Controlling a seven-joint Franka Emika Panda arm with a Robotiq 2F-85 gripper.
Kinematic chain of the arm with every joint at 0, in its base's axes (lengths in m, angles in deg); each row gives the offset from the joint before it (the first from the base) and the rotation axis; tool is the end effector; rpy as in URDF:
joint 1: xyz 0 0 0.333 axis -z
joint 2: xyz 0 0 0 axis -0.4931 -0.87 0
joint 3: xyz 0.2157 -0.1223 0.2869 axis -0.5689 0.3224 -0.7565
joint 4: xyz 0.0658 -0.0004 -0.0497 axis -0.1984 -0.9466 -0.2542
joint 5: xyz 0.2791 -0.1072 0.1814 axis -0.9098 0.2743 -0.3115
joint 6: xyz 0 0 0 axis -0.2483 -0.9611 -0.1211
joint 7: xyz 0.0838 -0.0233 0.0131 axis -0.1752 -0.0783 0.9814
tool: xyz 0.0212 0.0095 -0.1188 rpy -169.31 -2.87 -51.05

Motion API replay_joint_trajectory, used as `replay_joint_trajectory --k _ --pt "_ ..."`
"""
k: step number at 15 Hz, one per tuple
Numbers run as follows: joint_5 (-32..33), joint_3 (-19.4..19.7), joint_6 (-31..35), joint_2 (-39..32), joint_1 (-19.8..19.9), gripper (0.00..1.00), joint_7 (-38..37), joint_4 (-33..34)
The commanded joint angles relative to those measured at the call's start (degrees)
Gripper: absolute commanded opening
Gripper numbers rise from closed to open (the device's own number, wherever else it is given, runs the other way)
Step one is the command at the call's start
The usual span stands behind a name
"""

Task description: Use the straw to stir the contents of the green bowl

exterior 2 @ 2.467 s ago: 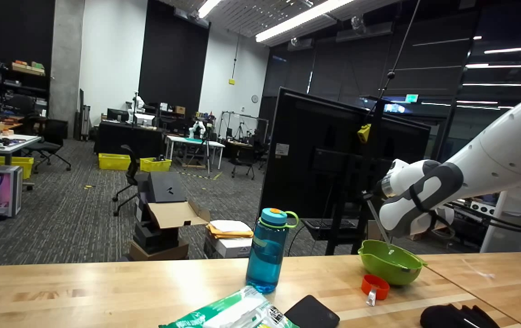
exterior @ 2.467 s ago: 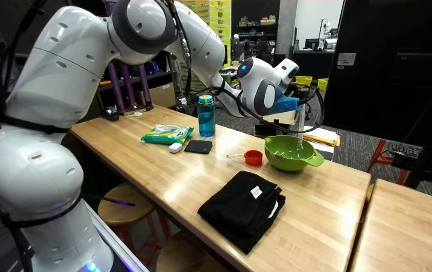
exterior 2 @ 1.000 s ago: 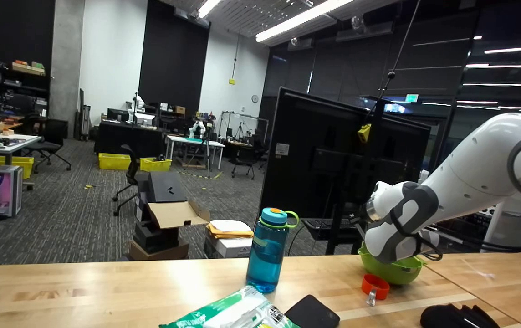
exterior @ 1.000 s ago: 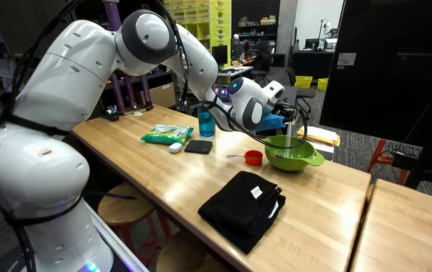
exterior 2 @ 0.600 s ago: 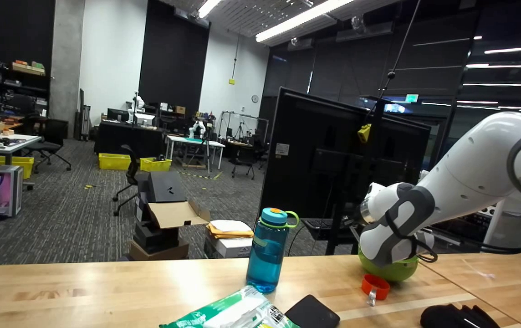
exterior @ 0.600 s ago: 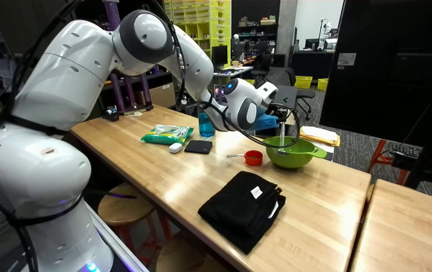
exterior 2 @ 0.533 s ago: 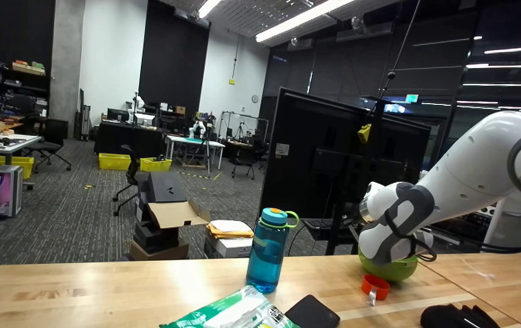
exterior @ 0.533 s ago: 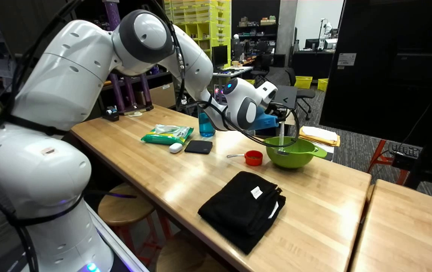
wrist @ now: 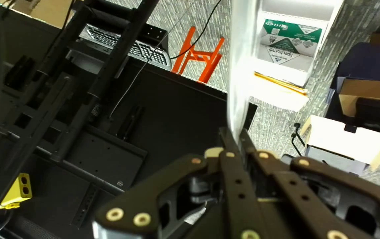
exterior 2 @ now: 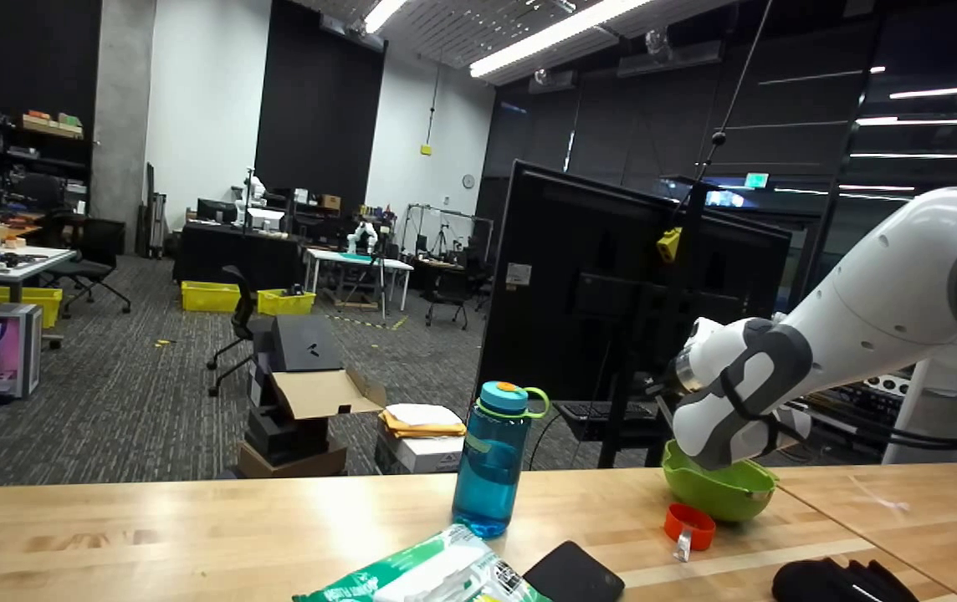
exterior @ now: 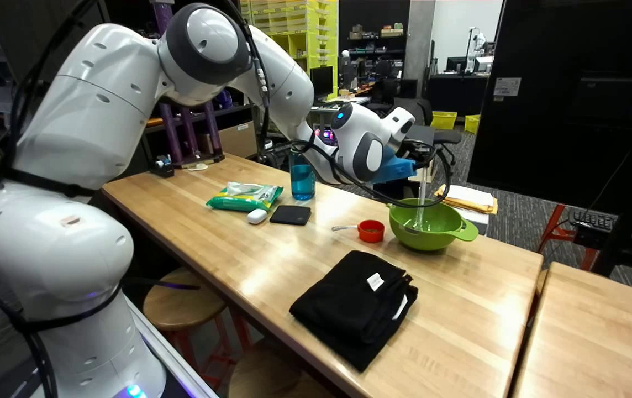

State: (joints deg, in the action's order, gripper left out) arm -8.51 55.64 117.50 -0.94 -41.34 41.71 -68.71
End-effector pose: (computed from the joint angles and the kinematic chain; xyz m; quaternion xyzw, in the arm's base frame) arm 0.7149 -0.1511 0.3977 0.8575 0.0294 0.4540 0.2402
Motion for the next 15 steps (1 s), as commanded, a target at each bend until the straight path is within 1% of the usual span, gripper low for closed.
replay_joint_trajectory --k 1,6,10,12,15 --pt "-1.65 3.26 0.0 1.84 -2.61 0.01 -0.07 -2.98" --pt "-2.7 5.77 -0.02 1.74 -4.49 0.01 -0.39 -5.05" --pt "-2.76 6.32 -0.02 1.71 -6.39 0.01 -0.92 -7.72" --pt "-2.4 5.98 -0.02 1.86 -6.93 0.01 -1.11 -8.87" --pt "-2.16 5.9 -0.02 1.98 -7.81 0.01 -1.25 -9.08"
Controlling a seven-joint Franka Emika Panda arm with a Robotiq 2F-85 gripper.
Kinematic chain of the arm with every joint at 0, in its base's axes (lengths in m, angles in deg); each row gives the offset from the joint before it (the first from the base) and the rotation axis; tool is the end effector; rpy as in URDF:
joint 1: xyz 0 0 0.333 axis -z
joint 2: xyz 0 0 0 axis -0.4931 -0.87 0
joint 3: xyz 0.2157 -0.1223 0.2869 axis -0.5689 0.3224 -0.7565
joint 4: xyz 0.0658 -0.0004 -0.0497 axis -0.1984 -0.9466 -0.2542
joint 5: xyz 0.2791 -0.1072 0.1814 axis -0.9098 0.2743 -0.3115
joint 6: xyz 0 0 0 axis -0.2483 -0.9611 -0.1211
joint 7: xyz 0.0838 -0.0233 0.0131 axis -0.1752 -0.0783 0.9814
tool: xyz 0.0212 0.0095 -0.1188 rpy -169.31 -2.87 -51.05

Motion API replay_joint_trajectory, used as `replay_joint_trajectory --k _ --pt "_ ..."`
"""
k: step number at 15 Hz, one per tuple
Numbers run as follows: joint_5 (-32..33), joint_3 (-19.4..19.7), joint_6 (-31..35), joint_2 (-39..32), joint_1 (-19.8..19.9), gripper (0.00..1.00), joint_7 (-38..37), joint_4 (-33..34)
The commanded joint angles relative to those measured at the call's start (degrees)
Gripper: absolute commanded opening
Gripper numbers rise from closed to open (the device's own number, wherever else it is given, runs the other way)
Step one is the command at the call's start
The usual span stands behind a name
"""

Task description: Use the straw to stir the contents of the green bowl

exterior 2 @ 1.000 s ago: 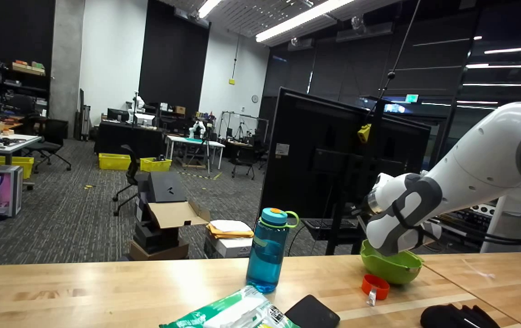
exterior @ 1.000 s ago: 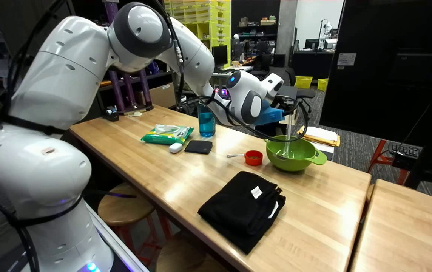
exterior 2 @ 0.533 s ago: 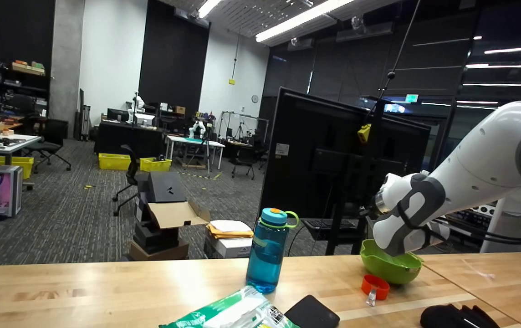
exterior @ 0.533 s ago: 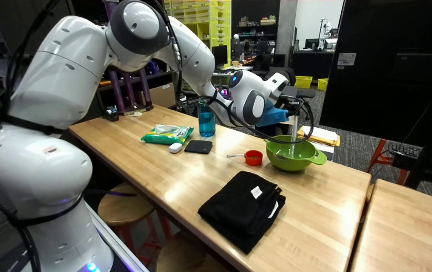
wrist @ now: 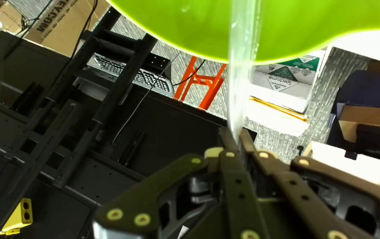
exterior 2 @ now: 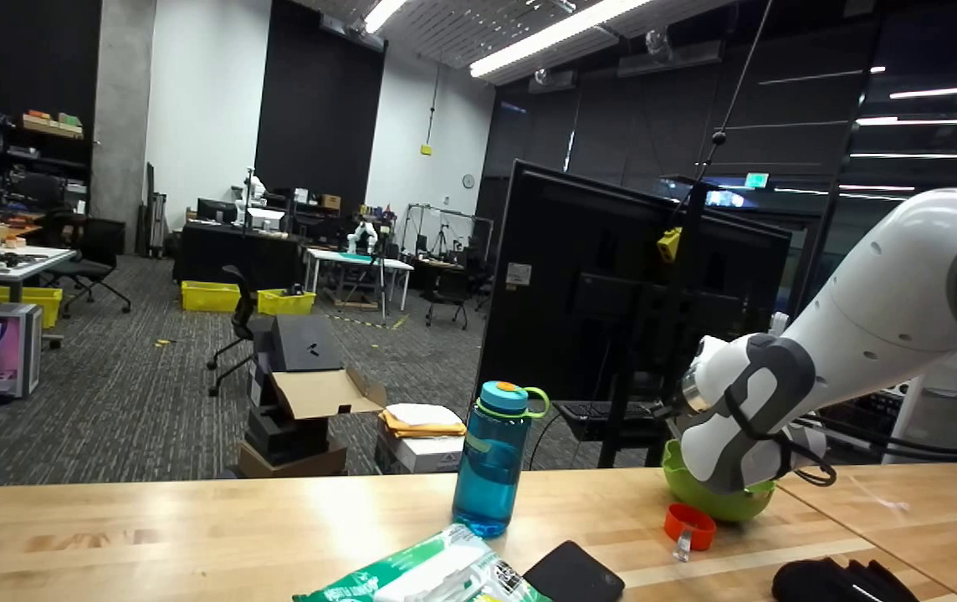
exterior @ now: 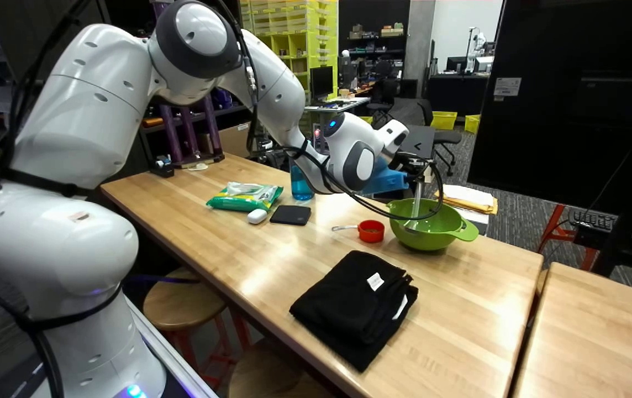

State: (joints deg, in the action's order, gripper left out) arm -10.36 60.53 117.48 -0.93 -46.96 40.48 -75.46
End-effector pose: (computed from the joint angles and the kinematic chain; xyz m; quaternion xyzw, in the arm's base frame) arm 0.6905 -0.1410 0.3708 0.8736 0.0175 0.4187 0.2474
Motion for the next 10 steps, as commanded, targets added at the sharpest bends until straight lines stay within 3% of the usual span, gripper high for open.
replay_joint_trajectory --k 1,10 --pt "-0.49 1.26 0.0 1.81 -2.69 0.01 -0.09 -2.01" --pt "-2.24 7.56 0.04 1.47 -6.08 0.01 -1.07 -1.16"
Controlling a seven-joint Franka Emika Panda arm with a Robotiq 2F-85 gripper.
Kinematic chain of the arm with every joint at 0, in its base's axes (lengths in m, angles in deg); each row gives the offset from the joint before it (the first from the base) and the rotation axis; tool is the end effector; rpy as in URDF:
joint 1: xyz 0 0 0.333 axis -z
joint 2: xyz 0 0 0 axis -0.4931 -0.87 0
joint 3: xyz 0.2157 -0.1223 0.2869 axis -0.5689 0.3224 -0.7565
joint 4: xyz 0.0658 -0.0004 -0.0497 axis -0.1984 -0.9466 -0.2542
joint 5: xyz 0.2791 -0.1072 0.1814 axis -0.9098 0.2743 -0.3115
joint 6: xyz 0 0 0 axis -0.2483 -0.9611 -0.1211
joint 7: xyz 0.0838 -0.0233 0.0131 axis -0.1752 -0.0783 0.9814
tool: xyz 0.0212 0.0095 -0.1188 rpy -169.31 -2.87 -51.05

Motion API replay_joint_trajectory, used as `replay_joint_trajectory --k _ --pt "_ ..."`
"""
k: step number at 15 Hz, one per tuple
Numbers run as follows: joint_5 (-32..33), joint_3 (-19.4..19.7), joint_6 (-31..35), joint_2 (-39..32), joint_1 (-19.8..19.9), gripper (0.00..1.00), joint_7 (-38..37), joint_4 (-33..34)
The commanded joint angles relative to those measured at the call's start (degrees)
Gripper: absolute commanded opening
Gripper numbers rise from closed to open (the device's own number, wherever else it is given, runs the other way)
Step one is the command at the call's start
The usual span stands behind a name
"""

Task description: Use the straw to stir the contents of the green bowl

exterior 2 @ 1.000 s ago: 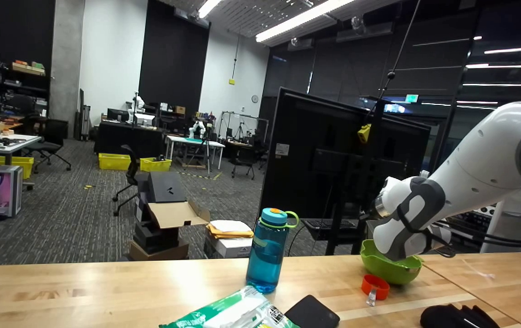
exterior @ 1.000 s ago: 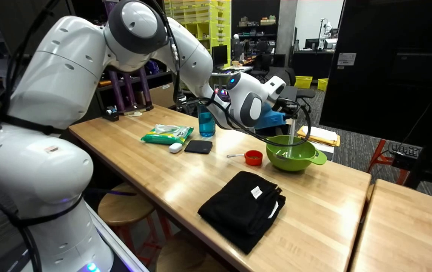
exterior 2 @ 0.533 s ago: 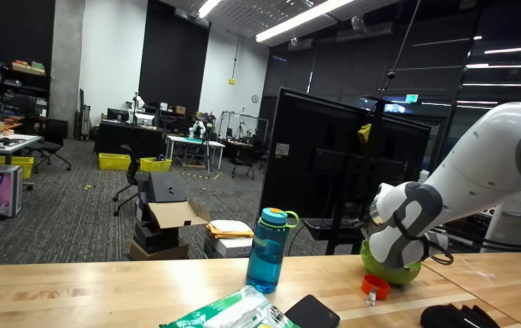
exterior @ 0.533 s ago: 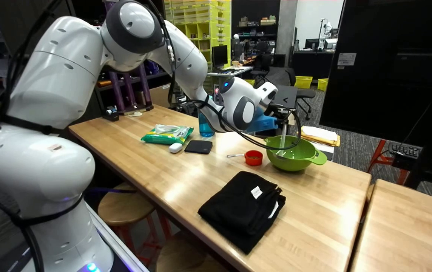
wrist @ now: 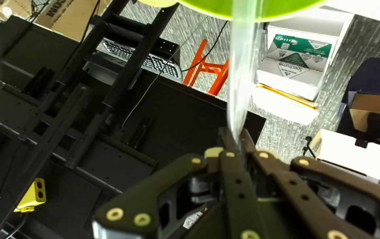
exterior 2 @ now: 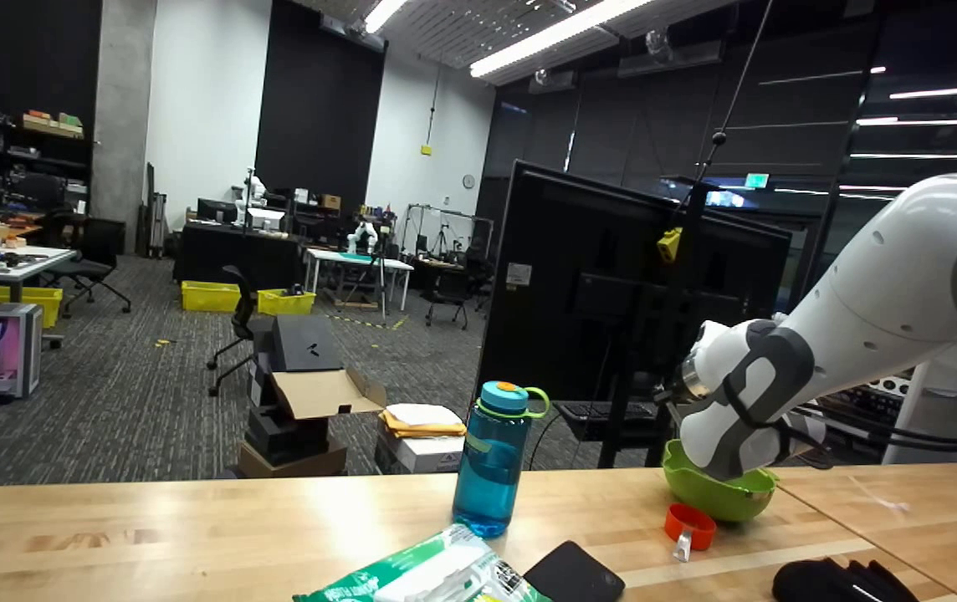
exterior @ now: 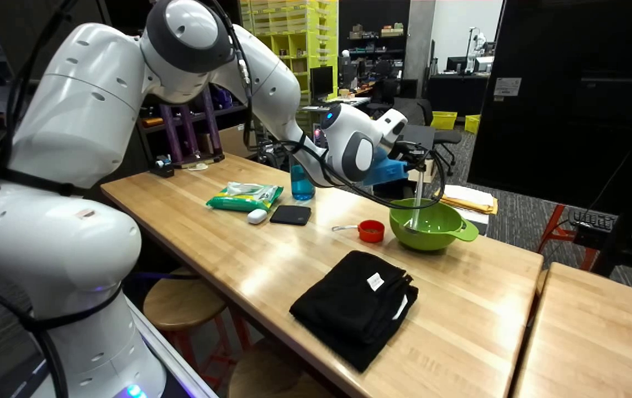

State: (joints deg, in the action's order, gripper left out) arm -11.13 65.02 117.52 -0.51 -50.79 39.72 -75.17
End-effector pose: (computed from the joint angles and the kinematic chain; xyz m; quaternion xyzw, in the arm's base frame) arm 0.6913 -0.1337 0.3966 0.8609 0.0164 0.4355 0.2623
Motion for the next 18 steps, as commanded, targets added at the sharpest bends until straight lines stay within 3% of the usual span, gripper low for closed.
replay_joint_trajectory --k 1,5,9,15,18 --pt "-1.99 4.05 -0.01 0.96 -2.75 0.01 -0.54 -1.74" --pt "-3.03 6.44 0.03 2.24 -5.08 0.01 -0.75 -5.38" --pt "-3.68 10.67 0.0 4.9 -11.37 0.01 -1.51 -9.81" --pt "-11.34 27.39 -0.03 3.03 -30.43 0.01 -2.57 -12.27" --pt "-16.39 33.59 0.66 3.32 -39.69 0.01 -1.59 -18.93"
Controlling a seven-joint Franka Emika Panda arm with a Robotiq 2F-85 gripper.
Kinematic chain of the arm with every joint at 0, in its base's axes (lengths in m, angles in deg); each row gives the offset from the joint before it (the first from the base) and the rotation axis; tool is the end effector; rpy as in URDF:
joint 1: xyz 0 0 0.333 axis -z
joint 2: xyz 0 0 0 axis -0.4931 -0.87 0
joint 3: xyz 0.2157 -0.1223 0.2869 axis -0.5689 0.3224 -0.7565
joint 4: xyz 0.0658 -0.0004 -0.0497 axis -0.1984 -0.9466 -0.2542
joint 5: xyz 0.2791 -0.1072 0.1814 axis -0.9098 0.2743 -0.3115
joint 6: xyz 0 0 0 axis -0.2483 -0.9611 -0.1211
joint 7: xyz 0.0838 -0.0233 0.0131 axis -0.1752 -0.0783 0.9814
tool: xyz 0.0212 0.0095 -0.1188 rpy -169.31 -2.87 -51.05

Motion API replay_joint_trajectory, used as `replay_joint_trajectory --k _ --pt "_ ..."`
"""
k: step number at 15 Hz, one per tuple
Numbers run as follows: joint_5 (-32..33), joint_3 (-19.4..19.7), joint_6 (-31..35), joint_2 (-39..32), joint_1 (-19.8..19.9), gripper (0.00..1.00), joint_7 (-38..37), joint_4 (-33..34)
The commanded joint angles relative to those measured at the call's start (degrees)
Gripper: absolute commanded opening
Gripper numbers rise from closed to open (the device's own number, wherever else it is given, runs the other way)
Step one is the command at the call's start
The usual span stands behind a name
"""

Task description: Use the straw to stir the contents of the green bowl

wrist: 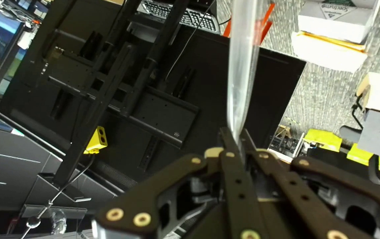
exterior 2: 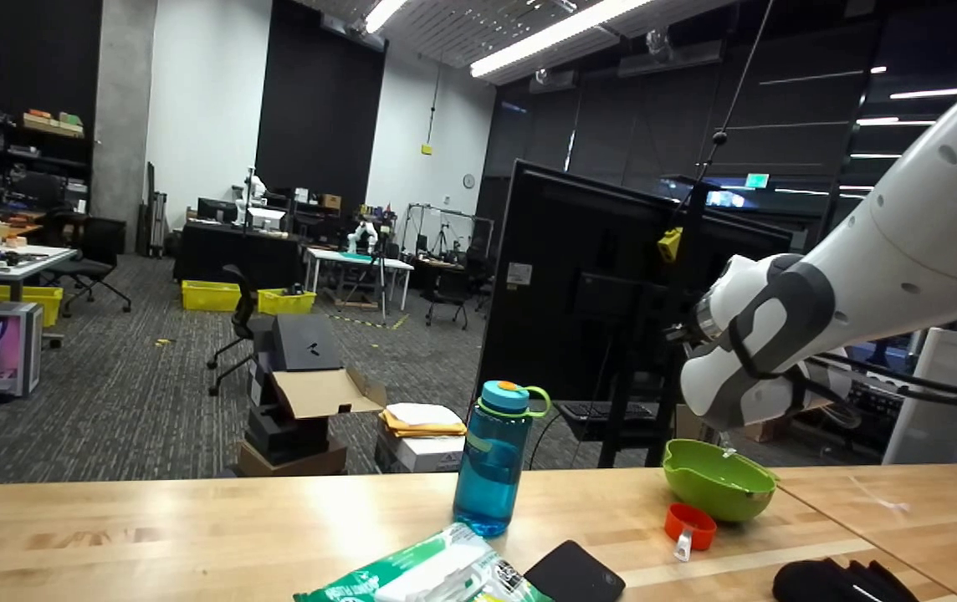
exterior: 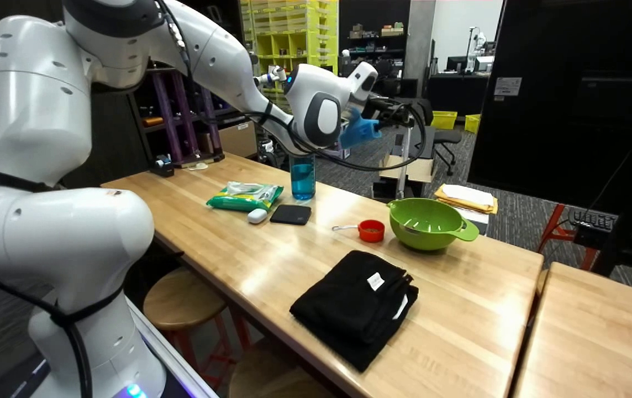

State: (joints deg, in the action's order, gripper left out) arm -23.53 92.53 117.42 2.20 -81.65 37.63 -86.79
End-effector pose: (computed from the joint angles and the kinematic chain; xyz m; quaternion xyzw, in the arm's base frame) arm 0.6270 -0.0569 0.4984 0.8145 -0.0403 0.4980 0.2950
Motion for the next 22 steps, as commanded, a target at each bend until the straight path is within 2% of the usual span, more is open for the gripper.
replay_joint_trajectory --k 1,4,7,11,14,17,19,22 --pt "-4.94 7.5 0.84 1.22 -11.52 0.01 0.17 -10.18" --pt "-6.59 10.53 -0.28 4.48 -18.98 0.01 0.24 -18.94" --pt "-5.62 13.8 -0.45 6.94 -24.54 0.01 -0.03 -25.2" --pt "-4.34 22.25 -2.32 11.37 -34.0 0.01 1.12 -30.29" --pt "-1.43 30.54 -8.18 15.68 -41.4 0.01 1.8 -31.92" --pt "-1.68 37.83 -16.31 18.01 -48.35 0.01 4.66 -31.63" --pt "-2.1 41.33 -21.45 19.36 -52.02 0.01 6.53 -30.92" --pt "-2.58 44.01 -27.73 20.52 -55.82 0.01 9.31 -29.86"
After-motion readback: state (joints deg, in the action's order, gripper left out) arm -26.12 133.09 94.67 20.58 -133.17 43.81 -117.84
